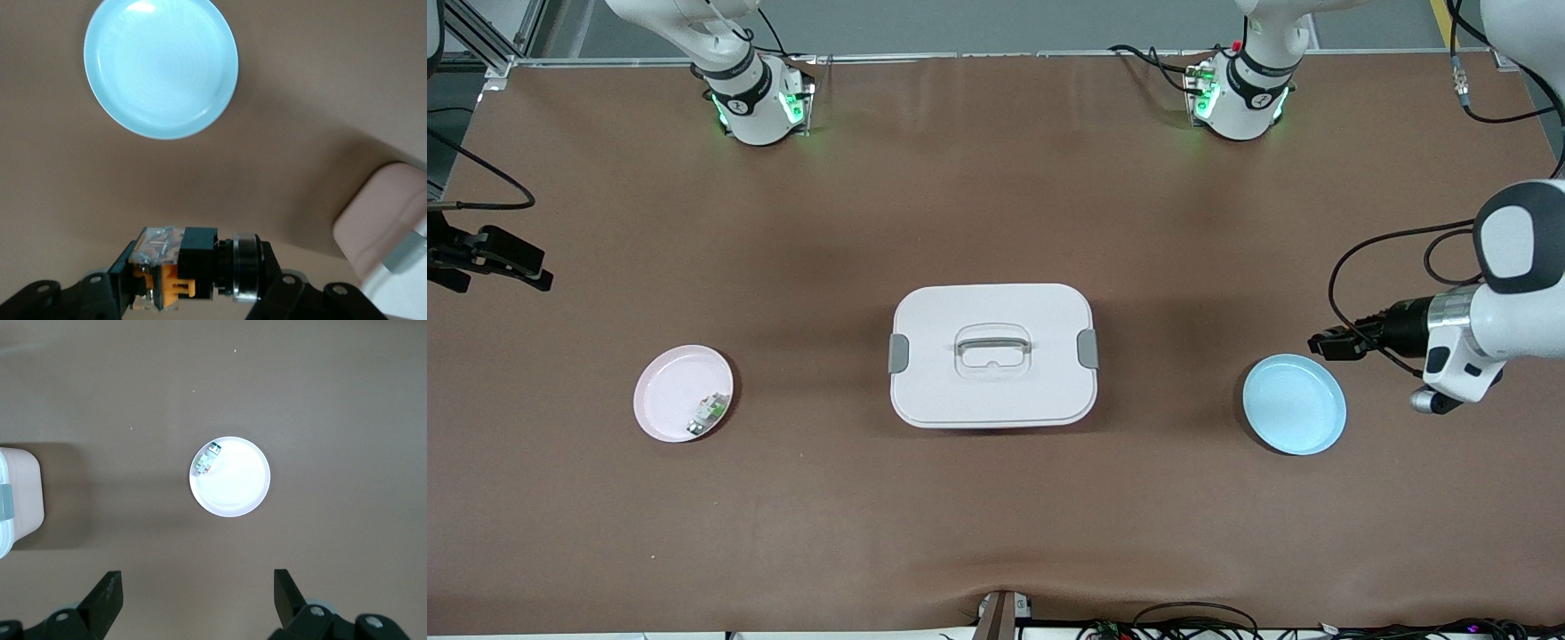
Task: Transfer orange switch to right arm and place
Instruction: 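Lift the orange switch with the left gripper and carry it over the box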
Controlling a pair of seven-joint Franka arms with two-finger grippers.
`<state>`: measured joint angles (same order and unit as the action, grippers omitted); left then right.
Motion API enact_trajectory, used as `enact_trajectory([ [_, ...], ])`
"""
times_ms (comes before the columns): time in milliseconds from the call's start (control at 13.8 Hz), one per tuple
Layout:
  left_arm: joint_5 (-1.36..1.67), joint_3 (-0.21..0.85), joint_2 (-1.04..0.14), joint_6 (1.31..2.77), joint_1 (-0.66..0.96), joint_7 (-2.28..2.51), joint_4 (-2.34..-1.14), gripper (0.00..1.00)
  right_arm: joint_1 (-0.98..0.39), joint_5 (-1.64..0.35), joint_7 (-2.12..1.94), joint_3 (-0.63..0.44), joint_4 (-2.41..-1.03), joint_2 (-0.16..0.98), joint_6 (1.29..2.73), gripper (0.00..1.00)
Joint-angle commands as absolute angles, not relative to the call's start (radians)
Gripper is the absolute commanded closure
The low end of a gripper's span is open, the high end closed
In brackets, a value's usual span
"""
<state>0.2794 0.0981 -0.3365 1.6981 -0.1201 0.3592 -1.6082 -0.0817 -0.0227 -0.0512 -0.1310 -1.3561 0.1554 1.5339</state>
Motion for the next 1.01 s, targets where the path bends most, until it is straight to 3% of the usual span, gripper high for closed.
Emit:
enact_trajectory([
  [0,0.371,0.127,-0.264,1.648,-0.117,0.454,-1.632,0.62,-0.071,-0.025,-0.052,-0.132,-1.371,0.138,1.543,0.0],
  [578,0.459,0.374,-0.25,1.725,-0.091,0.999,-1.549,0.61,-0.022,-0.034,-0.055,-0.133,-1.371,0.146,1.569,0.0],
  [939,0.449,0.382,-0.275,1.88,0.063,1.265,-1.551,0.61,-0.015,-0.063,-0.043,-0.132,-1.37,0.147,1.598,0.0],
])
